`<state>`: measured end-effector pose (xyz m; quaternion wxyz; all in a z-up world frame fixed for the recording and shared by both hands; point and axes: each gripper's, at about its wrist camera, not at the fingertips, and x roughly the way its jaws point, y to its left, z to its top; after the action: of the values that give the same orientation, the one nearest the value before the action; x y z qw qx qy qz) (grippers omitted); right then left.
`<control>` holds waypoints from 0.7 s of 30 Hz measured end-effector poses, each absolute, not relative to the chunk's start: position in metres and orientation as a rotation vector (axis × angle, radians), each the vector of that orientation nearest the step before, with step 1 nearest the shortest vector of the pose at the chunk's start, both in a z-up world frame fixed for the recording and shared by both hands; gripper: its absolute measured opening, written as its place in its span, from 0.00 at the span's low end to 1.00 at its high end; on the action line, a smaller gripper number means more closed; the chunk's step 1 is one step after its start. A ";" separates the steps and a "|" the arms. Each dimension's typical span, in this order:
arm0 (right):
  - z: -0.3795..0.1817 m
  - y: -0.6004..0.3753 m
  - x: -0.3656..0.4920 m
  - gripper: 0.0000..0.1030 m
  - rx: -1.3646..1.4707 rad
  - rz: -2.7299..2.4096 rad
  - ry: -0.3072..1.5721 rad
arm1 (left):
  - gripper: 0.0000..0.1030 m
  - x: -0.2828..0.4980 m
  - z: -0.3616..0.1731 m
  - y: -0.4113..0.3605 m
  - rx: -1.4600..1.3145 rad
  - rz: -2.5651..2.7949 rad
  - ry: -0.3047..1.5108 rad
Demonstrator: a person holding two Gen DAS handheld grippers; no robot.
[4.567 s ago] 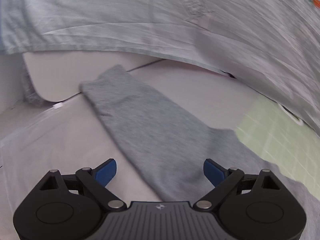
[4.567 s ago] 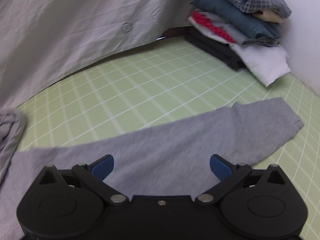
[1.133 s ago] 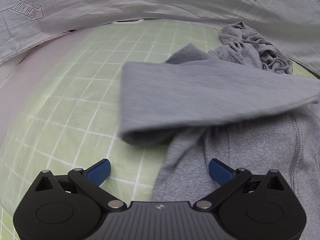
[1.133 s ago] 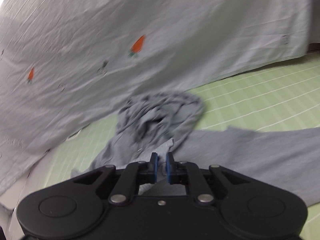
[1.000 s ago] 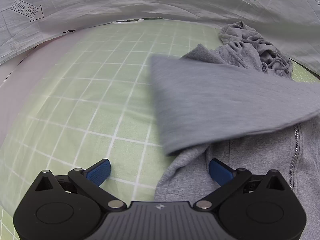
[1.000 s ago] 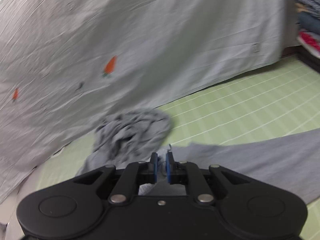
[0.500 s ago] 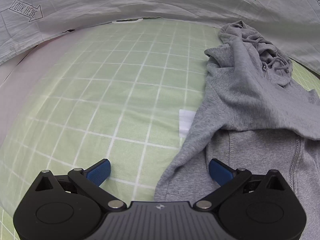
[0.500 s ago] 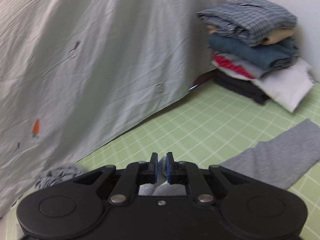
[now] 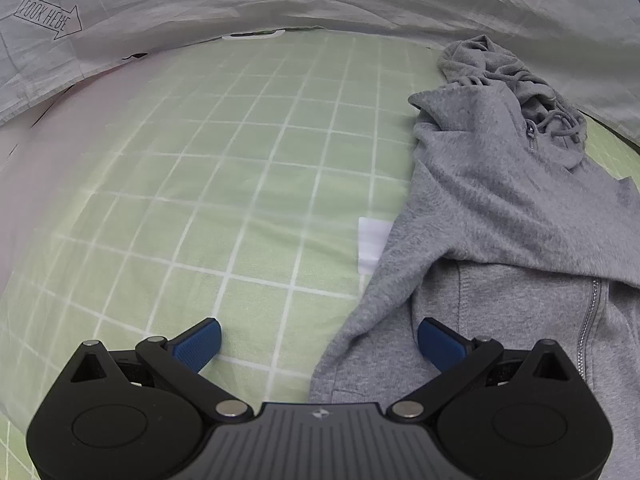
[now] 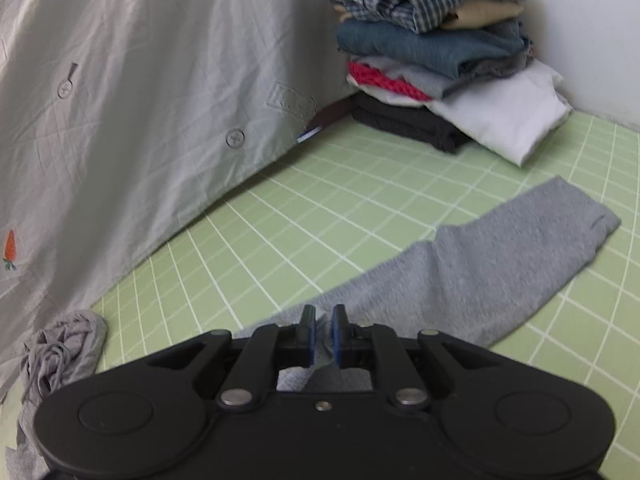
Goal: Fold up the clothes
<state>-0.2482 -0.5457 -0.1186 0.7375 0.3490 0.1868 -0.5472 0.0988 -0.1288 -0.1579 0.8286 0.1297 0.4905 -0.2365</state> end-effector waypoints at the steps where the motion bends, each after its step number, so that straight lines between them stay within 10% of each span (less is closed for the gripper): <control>1: -0.123 -0.546 -0.248 0.10 0.774 -1.192 0.430 | 1.00 0.101 -0.157 -0.130 0.276 -0.499 1.055; 15: -0.147 -0.554 -0.238 0.51 0.779 -1.111 0.549 | 1.00 0.118 -0.155 -0.185 0.464 -0.622 0.993; 17: -0.148 -0.556 -0.235 0.44 0.771 -1.088 0.561 | 1.00 0.120 -0.154 -0.191 0.476 -0.618 0.974; 19: -0.147 -0.556 -0.233 0.15 0.756 -1.072 0.567 | 1.00 0.123 -0.152 -0.195 0.478 -0.610 0.954; 21: -0.142 -0.557 -0.234 0.12 0.755 -1.058 0.542 | 1.00 0.127 -0.152 -0.195 0.462 -0.577 0.943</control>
<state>-0.2342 -0.5571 -0.1421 0.7622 0.3472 0.2493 -0.4862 0.1272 -0.1947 -0.1515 0.8258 0.2175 0.4437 -0.2718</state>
